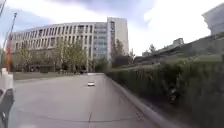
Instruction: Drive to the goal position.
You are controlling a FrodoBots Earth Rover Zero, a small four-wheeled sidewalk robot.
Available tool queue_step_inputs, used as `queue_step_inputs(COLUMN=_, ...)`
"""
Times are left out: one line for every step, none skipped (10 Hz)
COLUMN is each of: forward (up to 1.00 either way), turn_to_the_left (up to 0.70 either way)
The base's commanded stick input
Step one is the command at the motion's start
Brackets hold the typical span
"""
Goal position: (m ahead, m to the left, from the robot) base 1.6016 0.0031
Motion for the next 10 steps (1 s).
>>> queue_step_inputs(forward=1.00, turn_to_the_left=0.00)
queue_step_inputs(forward=1.00, turn_to_the_left=0.00)
queue_step_inputs(forward=1.00, turn_to_the_left=0.00)
queue_step_inputs(forward=1.00, turn_to_the_left=0.00)
queue_step_inputs(forward=1.00, turn_to_the_left=0.20)
queue_step_inputs(forward=1.00, turn_to_the_left=0.01)
queue_step_inputs(forward=1.00, turn_to_the_left=0.00)
queue_step_inputs(forward=1.00, turn_to_the_left=0.00)
queue_step_inputs(forward=1.00, turn_to_the_left=0.00)
queue_step_inputs(forward=1.00, turn_to_the_left=0.00)
